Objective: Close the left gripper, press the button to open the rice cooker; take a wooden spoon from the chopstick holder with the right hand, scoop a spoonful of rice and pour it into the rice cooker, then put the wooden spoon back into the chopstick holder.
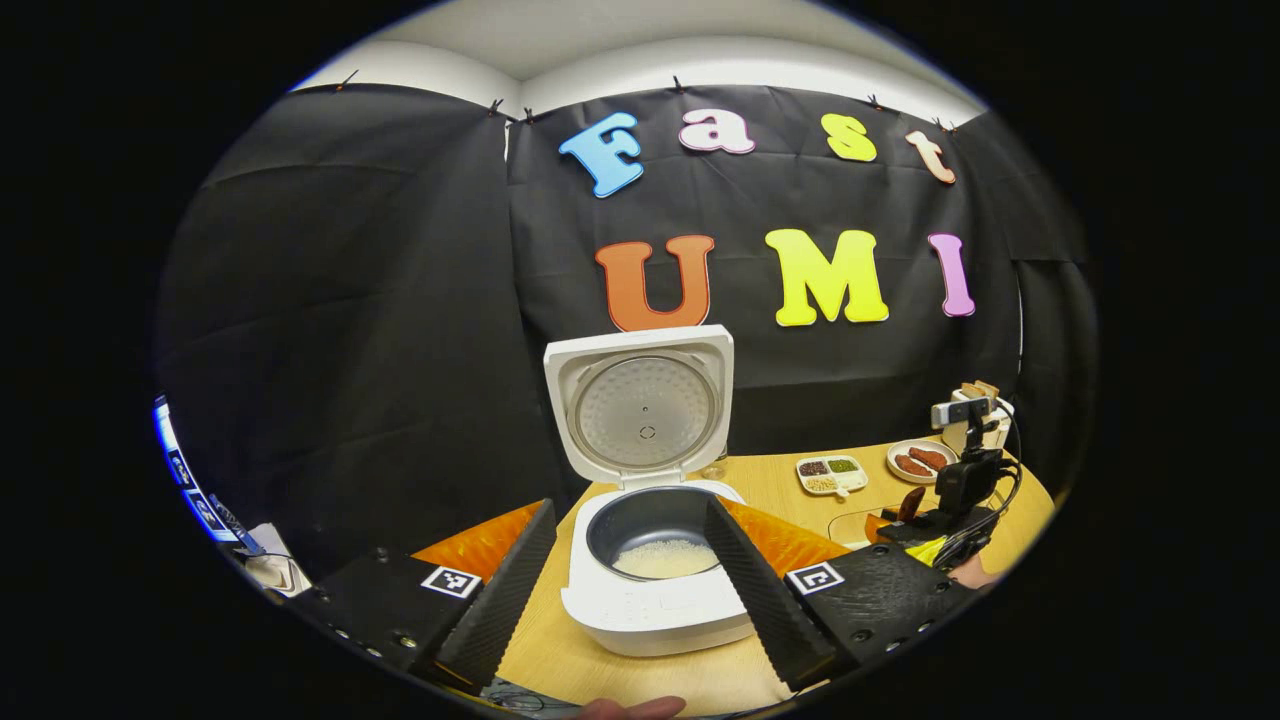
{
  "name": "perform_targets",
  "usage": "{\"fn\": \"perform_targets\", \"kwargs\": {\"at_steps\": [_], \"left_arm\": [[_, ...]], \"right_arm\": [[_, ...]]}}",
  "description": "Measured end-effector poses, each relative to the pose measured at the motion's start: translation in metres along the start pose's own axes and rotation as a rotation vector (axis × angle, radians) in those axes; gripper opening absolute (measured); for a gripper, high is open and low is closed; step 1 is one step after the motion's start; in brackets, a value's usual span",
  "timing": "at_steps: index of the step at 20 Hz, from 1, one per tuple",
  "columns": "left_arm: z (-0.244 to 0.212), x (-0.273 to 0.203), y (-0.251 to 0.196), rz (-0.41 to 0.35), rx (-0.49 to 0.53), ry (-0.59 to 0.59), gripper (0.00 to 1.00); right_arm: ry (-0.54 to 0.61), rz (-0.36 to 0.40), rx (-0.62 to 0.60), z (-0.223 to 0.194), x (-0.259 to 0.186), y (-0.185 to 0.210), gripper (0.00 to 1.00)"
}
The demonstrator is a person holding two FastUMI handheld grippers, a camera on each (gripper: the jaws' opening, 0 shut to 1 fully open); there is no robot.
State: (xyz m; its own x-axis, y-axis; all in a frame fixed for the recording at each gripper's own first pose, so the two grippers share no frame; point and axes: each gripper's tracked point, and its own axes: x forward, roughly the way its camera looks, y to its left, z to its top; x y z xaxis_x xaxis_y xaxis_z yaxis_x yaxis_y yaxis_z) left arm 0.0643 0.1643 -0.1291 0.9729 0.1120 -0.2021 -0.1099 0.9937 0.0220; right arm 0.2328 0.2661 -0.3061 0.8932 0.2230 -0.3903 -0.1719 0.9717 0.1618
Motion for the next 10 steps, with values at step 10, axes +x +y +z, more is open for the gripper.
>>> {"fn": "perform_targets", "kwargs": {"at_steps": [10], "left_arm": [[0.004,0.003,0.001,-0.003,0.004,0.004,0.95]], "right_arm": [[0.020,0.115,0.510,-0.005,-0.003,-0.014,0.29]]}}
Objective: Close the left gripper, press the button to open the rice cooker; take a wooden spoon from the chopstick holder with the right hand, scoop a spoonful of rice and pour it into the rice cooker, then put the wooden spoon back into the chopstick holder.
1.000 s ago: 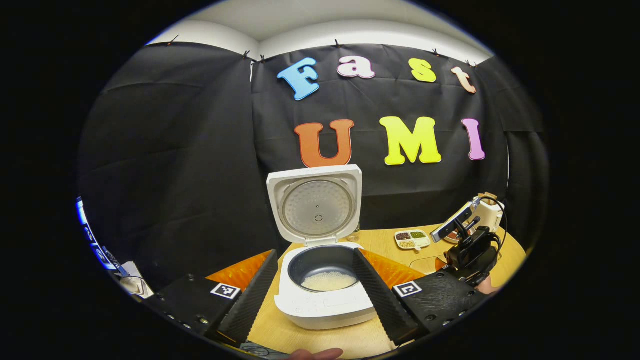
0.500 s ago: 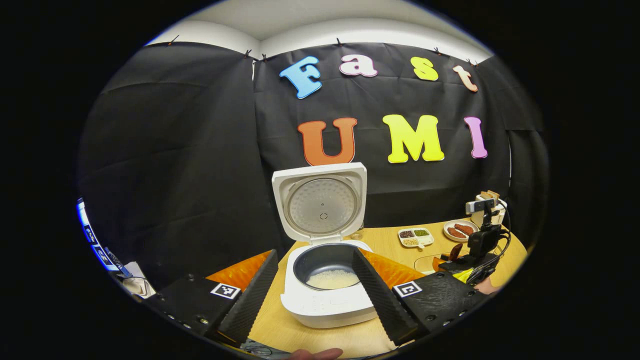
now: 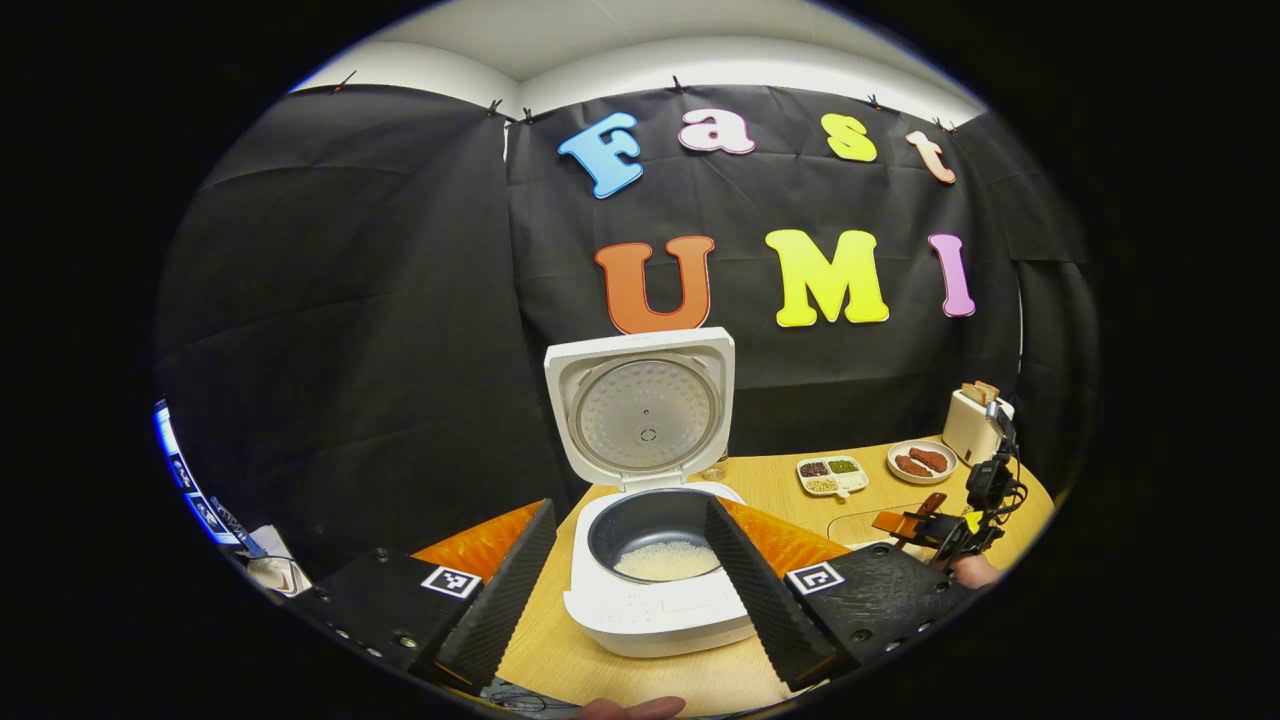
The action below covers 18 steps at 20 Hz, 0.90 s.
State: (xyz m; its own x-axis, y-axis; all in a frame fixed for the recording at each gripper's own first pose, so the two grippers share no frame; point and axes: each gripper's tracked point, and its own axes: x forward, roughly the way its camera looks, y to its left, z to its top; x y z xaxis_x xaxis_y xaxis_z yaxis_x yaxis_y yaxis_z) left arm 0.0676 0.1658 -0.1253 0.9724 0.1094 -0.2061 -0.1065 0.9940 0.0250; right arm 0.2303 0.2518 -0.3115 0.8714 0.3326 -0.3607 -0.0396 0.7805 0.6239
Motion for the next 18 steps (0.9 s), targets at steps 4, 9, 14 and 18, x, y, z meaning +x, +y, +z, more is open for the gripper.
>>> {"fn": "perform_targets", "kwargs": {"at_steps": [4,9,14,18], "left_arm": [[0.004,0.000,-0.001,0.000,0.003,-0.004,0.95],[0.006,-0.002,0.000,0.000,0.006,-0.001,0.96],[0.011,-0.003,0.001,0.003,0.015,-0.006,0.95],[0.014,-0.003,0.001,0.001,0.024,-0.010,0.95]], "right_arm": [[-0.001,0.021,0.141,0.002,-0.003,-0.011,0.29],[-0.025,0.053,0.290,0.007,-0.008,-0.020,0.29],[-0.057,0.106,0.472,0.020,-0.013,-0.022,0.28],[-0.097,0.153,0.604,0.041,-0.022,-0.022,0.28]]}}
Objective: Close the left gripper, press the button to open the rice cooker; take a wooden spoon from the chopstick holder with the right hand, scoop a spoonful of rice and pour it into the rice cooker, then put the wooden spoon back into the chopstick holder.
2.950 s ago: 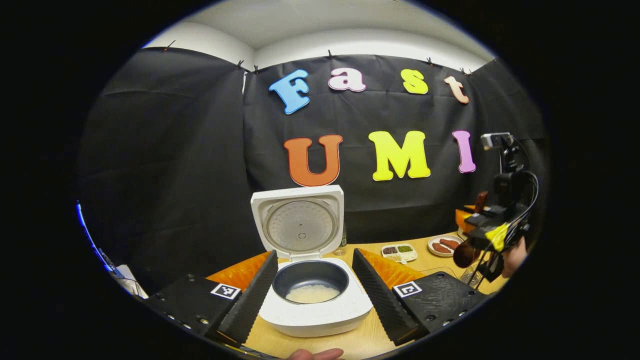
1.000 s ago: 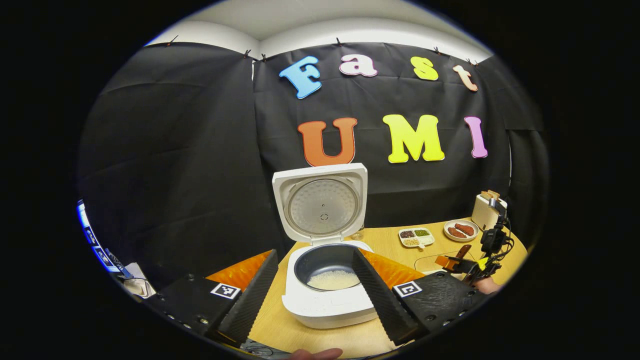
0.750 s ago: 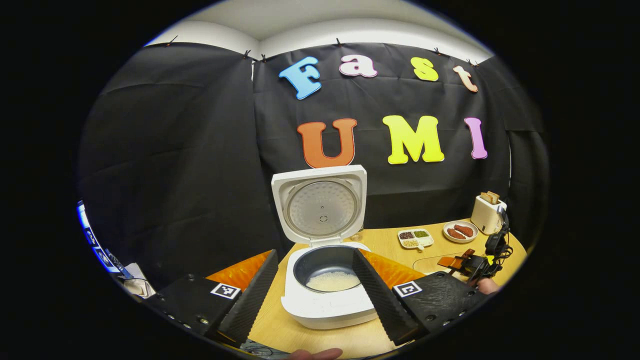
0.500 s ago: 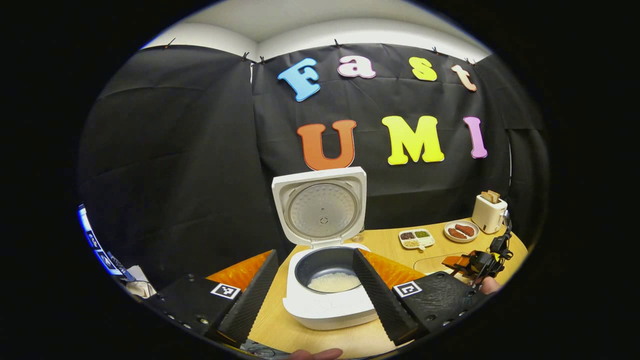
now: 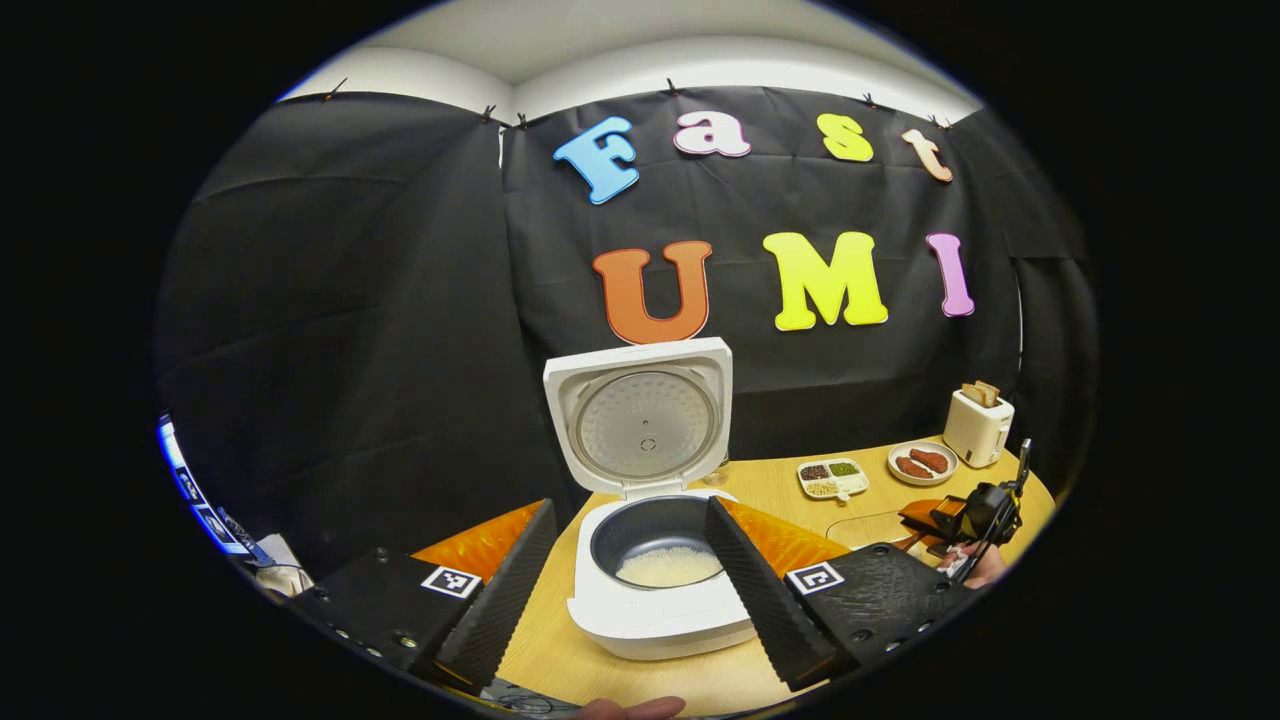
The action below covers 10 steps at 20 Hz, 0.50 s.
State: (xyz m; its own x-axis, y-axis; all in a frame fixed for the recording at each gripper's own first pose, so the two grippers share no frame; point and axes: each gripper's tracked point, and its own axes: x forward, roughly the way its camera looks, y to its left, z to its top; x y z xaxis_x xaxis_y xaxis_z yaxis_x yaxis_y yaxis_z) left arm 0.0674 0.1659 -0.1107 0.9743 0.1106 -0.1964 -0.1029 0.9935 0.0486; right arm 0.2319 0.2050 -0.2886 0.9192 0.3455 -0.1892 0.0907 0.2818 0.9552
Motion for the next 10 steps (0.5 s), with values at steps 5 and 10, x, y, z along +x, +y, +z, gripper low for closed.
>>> {"fn": "perform_targets", "kwargs": {"at_steps": [5,10], "left_arm": [[0.000,0.001,-0.004,-0.010,-0.011,-0.002,0.95],[0.005,0.003,-0.008,-0.018,-0.021,-0.013,0.95]], "right_arm": [[-0.052,0.060,-0.008,0.037,-0.009,0.041,0.28],[-0.074,0.080,-0.007,0.055,-0.016,0.055,0.28]]}}
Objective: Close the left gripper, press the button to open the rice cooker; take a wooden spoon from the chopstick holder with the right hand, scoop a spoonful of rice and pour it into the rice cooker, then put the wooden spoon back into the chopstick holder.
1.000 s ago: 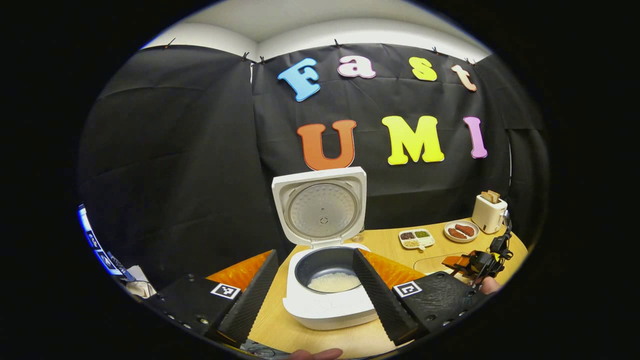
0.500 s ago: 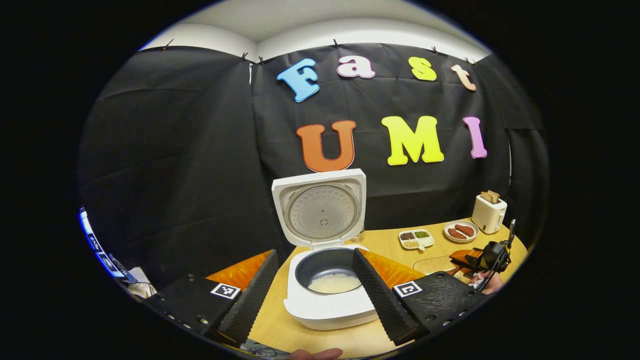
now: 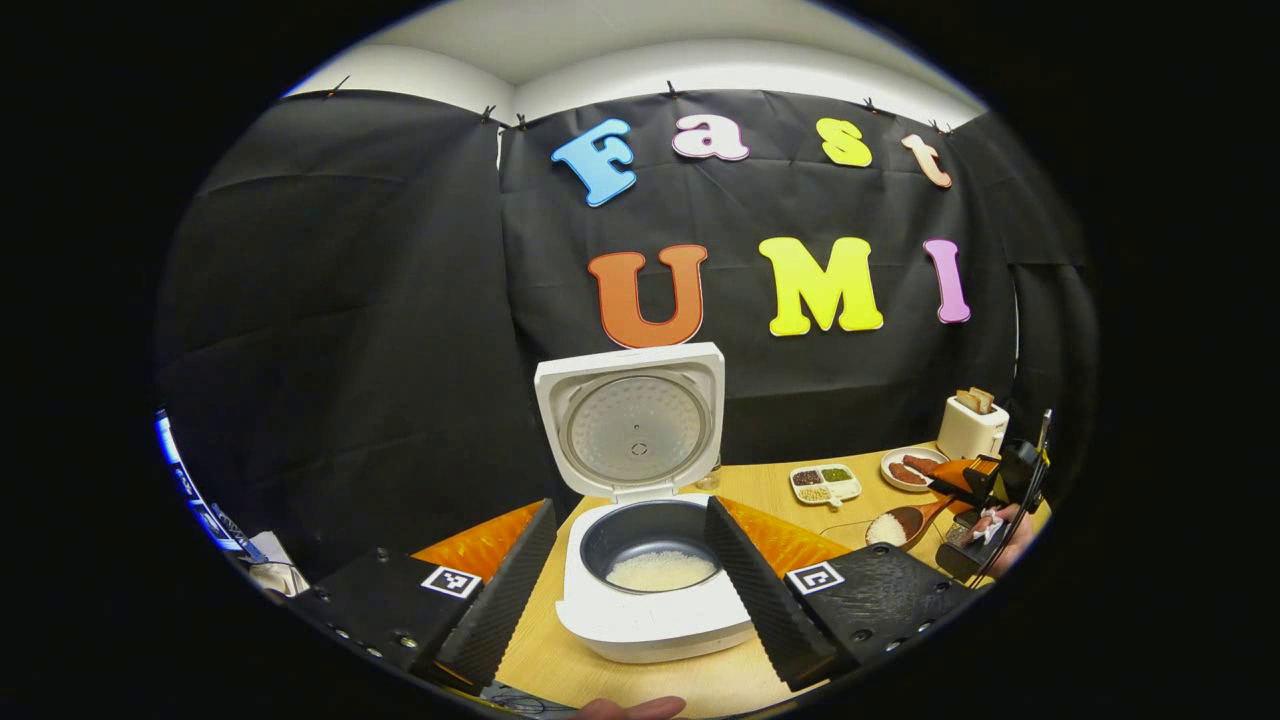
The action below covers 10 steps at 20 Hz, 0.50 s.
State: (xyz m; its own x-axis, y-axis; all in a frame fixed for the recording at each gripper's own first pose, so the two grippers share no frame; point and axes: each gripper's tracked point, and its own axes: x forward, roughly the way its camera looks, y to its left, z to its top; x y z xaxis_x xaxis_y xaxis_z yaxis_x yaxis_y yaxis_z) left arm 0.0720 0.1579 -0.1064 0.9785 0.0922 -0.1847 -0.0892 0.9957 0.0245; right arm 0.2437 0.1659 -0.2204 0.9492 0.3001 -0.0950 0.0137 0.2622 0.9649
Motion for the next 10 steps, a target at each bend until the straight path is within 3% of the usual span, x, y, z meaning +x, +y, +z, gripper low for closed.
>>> {"fn": "perform_targets", "kwargs": {"at_steps": [6,10], "left_arm": [[-0.004,0.000,-0.001,-0.006,0.006,0.005,0.95],[-0.007,0.000,0.002,-0.002,-0.007,0.007,0.95]], "right_arm": [[-0.003,-0.006,0.025,0.005,-0.004,0.001,0.28],[0.012,0.012,0.032,0.003,-0.004,0.033,0.28]]}}
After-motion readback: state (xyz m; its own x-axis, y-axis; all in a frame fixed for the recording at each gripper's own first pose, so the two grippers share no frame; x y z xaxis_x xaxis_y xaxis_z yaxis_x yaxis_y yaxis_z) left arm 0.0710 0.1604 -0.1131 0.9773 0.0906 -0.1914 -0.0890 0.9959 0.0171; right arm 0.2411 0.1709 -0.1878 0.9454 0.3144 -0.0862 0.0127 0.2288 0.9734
